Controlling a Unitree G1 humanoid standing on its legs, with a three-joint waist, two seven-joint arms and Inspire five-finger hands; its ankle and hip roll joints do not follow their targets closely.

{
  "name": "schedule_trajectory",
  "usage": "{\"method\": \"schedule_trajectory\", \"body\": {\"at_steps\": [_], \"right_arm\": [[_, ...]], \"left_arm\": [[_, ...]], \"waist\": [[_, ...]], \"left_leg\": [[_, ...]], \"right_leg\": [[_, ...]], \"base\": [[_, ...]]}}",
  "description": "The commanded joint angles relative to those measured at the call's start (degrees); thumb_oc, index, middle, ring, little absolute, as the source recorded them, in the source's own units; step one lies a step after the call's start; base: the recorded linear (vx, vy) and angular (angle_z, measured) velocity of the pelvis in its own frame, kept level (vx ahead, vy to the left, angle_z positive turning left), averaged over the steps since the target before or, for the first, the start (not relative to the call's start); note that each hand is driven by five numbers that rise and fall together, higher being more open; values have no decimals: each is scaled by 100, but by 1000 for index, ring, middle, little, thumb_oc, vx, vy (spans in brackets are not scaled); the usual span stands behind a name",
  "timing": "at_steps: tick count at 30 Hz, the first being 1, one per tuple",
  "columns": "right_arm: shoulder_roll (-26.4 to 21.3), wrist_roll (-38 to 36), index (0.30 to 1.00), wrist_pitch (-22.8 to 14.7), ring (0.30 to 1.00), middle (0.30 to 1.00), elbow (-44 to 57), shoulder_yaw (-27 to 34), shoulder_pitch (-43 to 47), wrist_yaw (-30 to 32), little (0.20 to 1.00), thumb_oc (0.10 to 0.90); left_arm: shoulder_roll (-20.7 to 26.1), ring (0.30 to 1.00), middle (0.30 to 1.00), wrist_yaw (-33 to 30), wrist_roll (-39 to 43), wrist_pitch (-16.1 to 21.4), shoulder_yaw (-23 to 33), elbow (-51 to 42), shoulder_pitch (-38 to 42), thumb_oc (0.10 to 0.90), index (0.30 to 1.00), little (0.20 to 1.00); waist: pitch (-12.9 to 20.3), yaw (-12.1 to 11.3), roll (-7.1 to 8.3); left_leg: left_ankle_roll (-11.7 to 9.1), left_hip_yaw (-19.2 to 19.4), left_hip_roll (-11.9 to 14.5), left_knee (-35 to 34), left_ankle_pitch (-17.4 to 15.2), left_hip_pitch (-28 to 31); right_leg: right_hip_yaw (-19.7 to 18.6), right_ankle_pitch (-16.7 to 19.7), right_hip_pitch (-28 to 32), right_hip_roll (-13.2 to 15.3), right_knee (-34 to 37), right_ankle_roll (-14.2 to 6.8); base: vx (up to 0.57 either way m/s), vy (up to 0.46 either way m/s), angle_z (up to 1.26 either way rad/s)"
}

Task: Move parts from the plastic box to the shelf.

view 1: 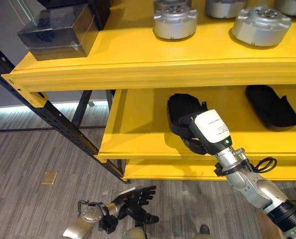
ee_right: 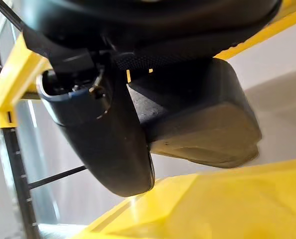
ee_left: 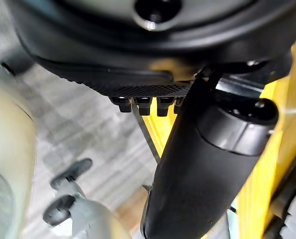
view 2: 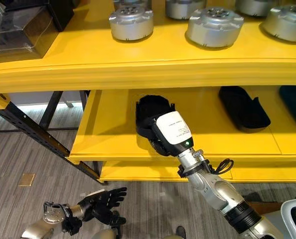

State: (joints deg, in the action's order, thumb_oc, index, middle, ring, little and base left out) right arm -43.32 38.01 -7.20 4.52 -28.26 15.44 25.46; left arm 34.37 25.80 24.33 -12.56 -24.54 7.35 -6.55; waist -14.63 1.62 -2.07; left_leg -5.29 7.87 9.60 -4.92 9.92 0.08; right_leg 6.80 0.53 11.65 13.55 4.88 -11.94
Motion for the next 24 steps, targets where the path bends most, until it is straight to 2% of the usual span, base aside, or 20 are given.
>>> {"method": "schedule_trajectory", "body": {"at_steps": [1, 10, 19, 24], "right_arm": [[-82, -91, 300, -49, 300, 300, 341, 285, 808, 441, 300, 400], [-260, -30, 300, 531, 300, 300, -120, 371, 1431, 95, 300, 400], [-441, 147, 300, 486, 300, 300, -509, 386, 2041, -274, 300, 400], [-689, 242, 300, 596, 300, 300, -730, 273, 2566, -526, 300, 400]], "left_arm": [[-76, 1000, 1000, 253, -9, 337, 35, -276, 282, 900, 1000, 1000], [40, 1000, 1000, 391, -14, 189, -51, -427, 383, 900, 1000, 1000], [216, 1000, 1000, 364, 126, 183, -124, -651, 642, 900, 1000, 1000], [358, 1000, 1000, 354, 327, 354, -154, -749, 870, 900, 1000, 1000]], "waist": [[529, -96, -42], [311, -161, -85], [-39, -177, -245], [-398, -221, -375]], "left_leg": [[-244, 231, 487, -8, -445, 399], [-291, 207, 572, -8, -358, 260], [-286, 151, 570, -8, -227, 15], [-268, 65, 525, 0, -112, -226]], "right_leg": [[293, 180, -385, -100, -171, 319], [308, 69, -510, -115, -332, 394], [297, 16, -843, -61, -594, 420], [303, -48, -1148, -5, -843, 445]], "base": [[39, -107, -1], [1, -53, 1], [-53, -11, 0], [-146, -15, 5]]}}
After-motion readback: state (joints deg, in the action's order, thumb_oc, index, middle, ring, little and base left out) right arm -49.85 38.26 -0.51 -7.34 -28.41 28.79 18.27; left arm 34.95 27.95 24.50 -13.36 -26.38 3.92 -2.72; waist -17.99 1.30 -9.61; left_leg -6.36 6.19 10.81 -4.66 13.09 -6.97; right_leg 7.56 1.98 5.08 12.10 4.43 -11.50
